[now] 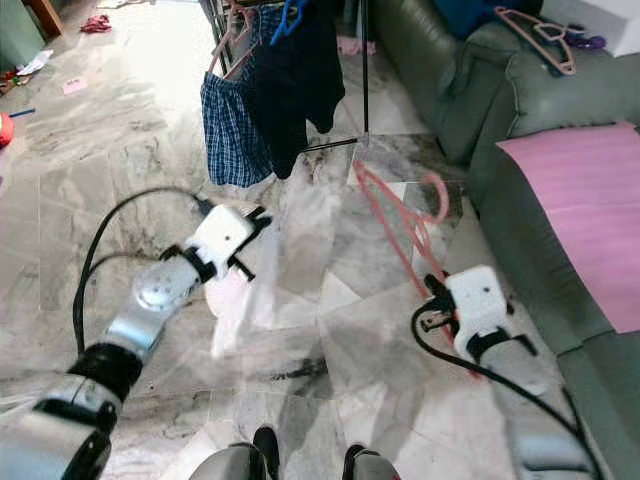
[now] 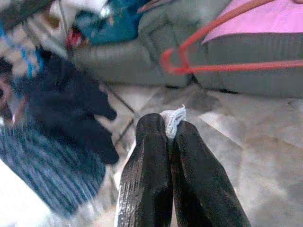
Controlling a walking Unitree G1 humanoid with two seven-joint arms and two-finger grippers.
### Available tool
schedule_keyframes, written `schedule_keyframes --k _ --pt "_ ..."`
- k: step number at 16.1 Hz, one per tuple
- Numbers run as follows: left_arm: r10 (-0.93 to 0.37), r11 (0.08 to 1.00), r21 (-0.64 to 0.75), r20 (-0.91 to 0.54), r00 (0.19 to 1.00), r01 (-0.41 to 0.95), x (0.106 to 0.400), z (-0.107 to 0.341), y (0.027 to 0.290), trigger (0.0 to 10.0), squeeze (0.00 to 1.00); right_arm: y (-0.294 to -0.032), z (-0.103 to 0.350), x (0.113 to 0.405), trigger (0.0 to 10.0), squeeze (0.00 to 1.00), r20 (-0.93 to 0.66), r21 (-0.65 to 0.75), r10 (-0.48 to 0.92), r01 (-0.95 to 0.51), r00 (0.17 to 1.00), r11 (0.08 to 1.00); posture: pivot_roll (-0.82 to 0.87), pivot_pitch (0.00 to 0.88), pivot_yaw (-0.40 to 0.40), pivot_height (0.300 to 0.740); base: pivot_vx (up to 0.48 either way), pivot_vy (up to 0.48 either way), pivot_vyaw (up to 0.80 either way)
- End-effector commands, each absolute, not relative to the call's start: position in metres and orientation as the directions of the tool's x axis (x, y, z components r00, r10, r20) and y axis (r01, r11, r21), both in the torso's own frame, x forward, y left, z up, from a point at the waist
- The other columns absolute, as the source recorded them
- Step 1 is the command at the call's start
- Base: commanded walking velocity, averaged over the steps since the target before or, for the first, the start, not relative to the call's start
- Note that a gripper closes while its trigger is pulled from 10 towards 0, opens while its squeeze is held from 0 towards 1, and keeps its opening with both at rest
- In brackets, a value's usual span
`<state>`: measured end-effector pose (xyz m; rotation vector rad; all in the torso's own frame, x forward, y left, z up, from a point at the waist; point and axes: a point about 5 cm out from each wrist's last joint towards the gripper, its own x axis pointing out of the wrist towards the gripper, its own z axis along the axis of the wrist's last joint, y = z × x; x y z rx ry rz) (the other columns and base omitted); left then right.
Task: Hang hanger
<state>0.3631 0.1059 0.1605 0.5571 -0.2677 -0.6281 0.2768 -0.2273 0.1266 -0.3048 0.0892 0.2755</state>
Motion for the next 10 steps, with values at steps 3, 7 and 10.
schedule_keyframes --k 3,7,10 --pt "-0.663 0.585 0.671 0.072 0.745 0.455 0.362 0.162 0.102 10.0 0.00 -0.218 0.125 0.258 10.0 0.00 -0.204 -0.193 0.449 -0.485 0.870 0.853 -0.04 0.269 0.060 0.740 0.000 0.000 0.00" --pt "-0.658 0.569 0.697 0.068 0.750 0.436 0.362 0.158 0.105 10.0 0.00 -0.221 0.109 0.243 10.0 0.00 -0.341 -0.176 0.511 -0.587 0.789 0.790 -0.04 0.269 0.055 0.740 0.000 0.000 0.00" --pt "-0.633 0.558 0.722 0.051 0.772 0.409 0.362 0.151 0.113 10.0 0.00 -0.228 0.103 0.237 10.0 0.00 -0.426 -0.194 0.511 -0.627 0.747 0.755 -0.04 0.272 0.054 0.740 0.000 0.000 0.00"
